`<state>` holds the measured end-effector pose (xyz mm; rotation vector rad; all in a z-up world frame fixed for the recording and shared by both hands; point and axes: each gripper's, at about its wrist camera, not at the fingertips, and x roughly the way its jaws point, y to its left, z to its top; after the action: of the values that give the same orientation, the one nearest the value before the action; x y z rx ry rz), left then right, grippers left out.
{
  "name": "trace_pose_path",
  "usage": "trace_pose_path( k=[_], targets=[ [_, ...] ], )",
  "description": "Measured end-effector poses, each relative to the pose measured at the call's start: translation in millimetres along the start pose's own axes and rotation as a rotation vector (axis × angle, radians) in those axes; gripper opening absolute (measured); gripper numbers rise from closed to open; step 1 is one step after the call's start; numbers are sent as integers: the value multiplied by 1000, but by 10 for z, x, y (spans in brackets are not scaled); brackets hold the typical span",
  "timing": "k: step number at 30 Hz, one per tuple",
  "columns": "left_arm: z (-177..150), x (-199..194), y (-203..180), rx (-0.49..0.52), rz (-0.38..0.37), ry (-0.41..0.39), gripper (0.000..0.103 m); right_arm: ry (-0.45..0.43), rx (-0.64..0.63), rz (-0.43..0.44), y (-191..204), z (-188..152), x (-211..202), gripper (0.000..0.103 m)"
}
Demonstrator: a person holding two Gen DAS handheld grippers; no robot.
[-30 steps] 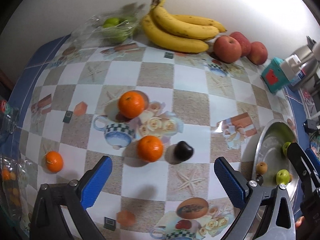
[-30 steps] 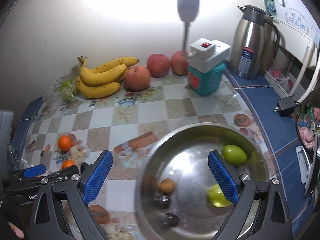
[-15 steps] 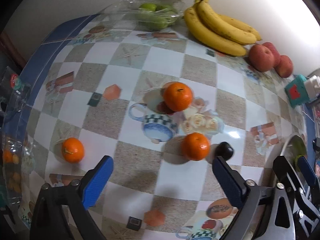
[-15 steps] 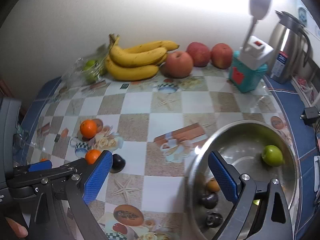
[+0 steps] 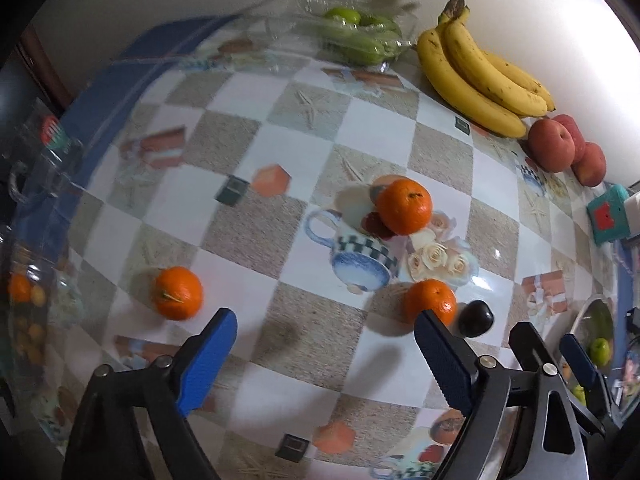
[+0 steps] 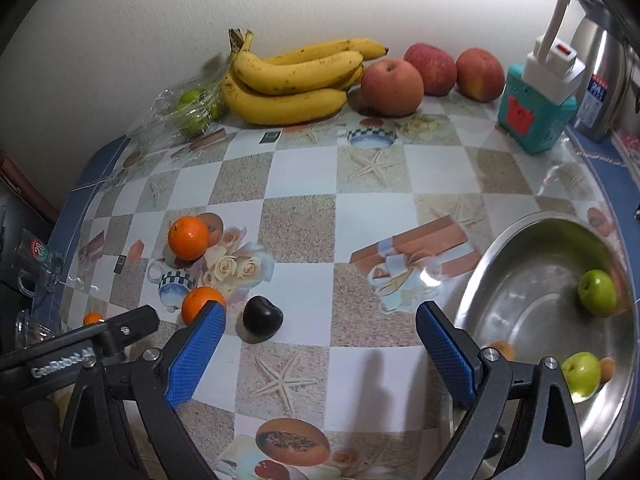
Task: Organize fruits
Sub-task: 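Move the right gripper toward the dark plum beside the oranges, then grasp the dark plum with the right gripper and lift it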
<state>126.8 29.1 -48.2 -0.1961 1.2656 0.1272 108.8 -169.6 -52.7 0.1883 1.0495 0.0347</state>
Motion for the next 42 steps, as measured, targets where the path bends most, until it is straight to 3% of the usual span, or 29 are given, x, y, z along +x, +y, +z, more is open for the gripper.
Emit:
trace_pose_path(
  k=[2, 6, 11, 14, 19, 23, 30, 34, 37, 42],
  targets=[
    [1, -4, -14, 23, 44, -10, 92, 9, 0, 0, 19, -10, 42, 96],
    [-16, 69, 43, 10, 56, 31, 92, 27, -23, -12, 73, -29, 94, 95],
    [-35, 26, 11, 77, 180, 6, 92, 38, -36, -6, 140, -39, 137, 95],
    [-32, 21, 61, 68, 164, 8, 92, 41, -48, -1, 212, -30, 153, 85],
    [-40, 55, 112, 85, 164, 34, 92, 61, -61, -9, 270, -32, 203, 84],
    [-40, -31, 106, 101, 165, 17, 92, 78, -81, -2, 342, -42, 244, 74],
    [-41, -58, 82, 112, 141, 13, 93, 104, -119, -19, 440, -102, 330, 72],
    [-71, 37, 68, 115, 137, 46, 93, 98, -110, -37, 417, -88, 328, 57],
    [-79, 67, 75, 107, 137, 57, 93, 100, -93, -37, 394, -82, 342, 56],
    [-90, 66, 53, 109, 124, 59, 93, 98, -94, -30, 402, -91, 355, 47]
  ],
)
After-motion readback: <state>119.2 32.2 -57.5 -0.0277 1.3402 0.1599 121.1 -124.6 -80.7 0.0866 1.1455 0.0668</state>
